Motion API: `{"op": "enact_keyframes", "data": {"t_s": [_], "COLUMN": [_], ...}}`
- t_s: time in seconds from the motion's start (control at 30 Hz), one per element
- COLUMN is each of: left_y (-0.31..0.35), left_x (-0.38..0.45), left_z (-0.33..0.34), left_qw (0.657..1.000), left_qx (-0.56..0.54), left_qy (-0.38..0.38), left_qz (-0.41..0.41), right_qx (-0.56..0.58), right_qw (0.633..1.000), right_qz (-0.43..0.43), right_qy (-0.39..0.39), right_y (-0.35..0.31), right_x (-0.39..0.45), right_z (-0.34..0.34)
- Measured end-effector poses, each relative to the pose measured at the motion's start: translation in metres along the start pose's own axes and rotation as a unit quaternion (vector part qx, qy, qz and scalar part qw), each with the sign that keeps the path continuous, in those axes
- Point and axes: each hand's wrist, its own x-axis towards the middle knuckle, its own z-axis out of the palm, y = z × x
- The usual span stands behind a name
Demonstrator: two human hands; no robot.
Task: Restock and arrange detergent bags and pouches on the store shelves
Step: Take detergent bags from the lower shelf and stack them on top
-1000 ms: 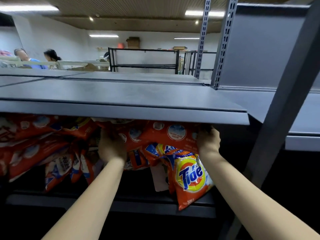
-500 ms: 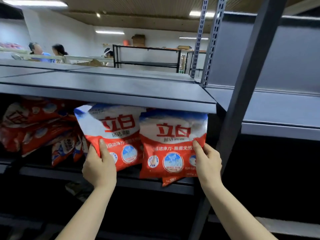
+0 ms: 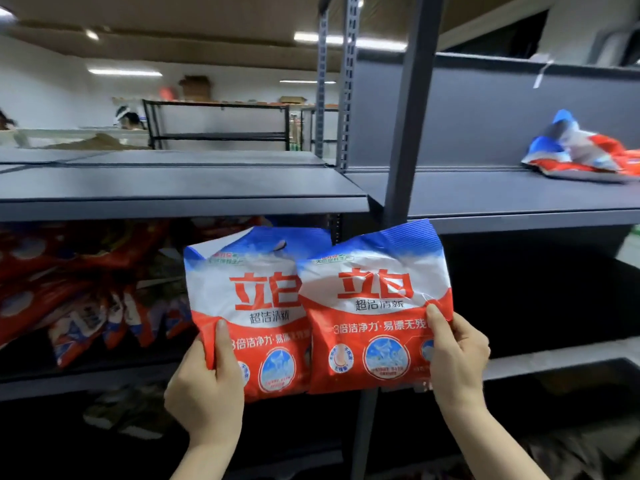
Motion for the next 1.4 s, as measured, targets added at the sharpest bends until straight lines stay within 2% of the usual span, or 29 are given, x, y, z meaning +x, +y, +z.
{"op": "enact_keyframes", "data": {"t_s": [0.33,0.6,0.7,0.9,1.1,1.3,1.4], "left_y": [0.067,0.148,0.188,0.274,0.362,0.432,0.460], "left_x": [-0.051,-0.088,-0.105,-0.133,-0.153,-0.142,-0.130], "left_z": [0.027,0.092,0.128,0.214,0.297,0.363,0.398], "left_qw": [0.991,0.983,0.975,0.971,0.972,0.980,0.980], "left_qx": [-0.101,-0.160,-0.204,-0.223,-0.221,-0.188,-0.177], "left_qy": [-0.083,-0.088,-0.081,-0.080,-0.062,-0.039,-0.066], "left_qz": [0.032,0.023,0.033,-0.015,-0.043,-0.051,-0.057], "right_qx": [0.008,0.027,0.025,0.031,0.030,0.029,0.053], "right_qw": [0.972,0.941,0.932,0.918,0.924,0.926,0.927], "right_qz": [-0.083,-0.108,-0.120,-0.145,-0.130,-0.125,-0.131], "right_qy": [0.218,0.319,0.341,0.367,0.360,0.356,0.347], "right_y": [-0.030,-0.035,-0.034,-0.036,-0.033,-0.040,-0.042], "right_x": [-0.003,0.041,0.074,0.142,0.217,0.281,0.310], "right_z": [-0.108,-0.217,-0.264,-0.354,-0.441,-0.492,-0.504]}}
